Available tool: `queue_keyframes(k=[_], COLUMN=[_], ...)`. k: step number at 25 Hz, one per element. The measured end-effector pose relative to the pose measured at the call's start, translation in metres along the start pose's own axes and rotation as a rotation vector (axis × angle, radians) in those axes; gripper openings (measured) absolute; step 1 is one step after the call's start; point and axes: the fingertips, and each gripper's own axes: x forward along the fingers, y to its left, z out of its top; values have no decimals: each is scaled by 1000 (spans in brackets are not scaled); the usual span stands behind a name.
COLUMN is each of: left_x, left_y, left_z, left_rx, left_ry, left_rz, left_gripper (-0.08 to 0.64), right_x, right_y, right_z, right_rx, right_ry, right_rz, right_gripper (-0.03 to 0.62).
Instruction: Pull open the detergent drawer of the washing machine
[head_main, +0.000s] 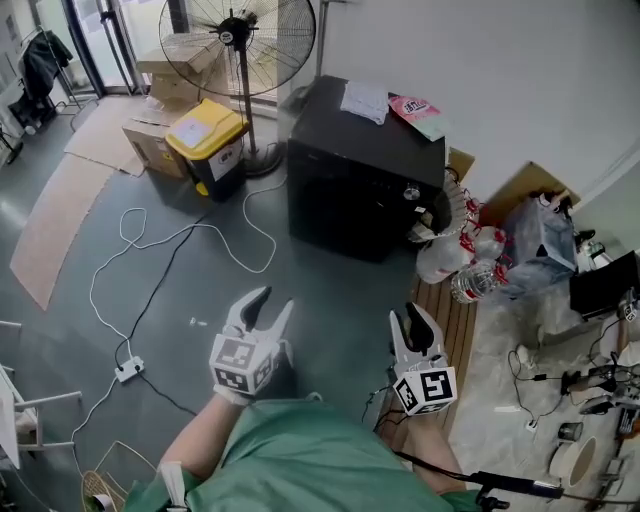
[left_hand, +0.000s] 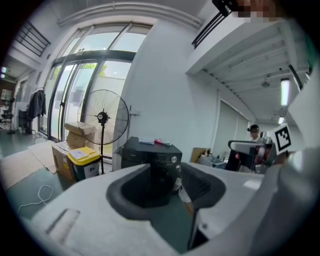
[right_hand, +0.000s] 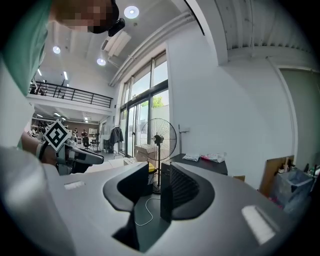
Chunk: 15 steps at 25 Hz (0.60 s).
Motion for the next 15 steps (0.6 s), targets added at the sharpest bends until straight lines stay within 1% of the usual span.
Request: queue_keyframes(k=[3, 7, 12, 15], left_x=[26, 66, 101, 117], left_y=[26, 60, 107, 129], left_z=[13, 31, 44, 43], left_rx=[-16, -12, -41, -88], left_ry=[-18, -8, -5, -3], left_rz=[-49, -120, -151, -168], left_gripper=[193, 199, 199, 199], right_x=[36, 87, 144, 168], right_y=[-6, -20, -26, -31], right_z=[9, 29, 37, 39], right_rx=[-1, -9, -19, -12], right_ry=[7, 5, 17, 31], right_rz=[-14, -46, -76, -101], right_gripper=[115, 115, 115, 115])
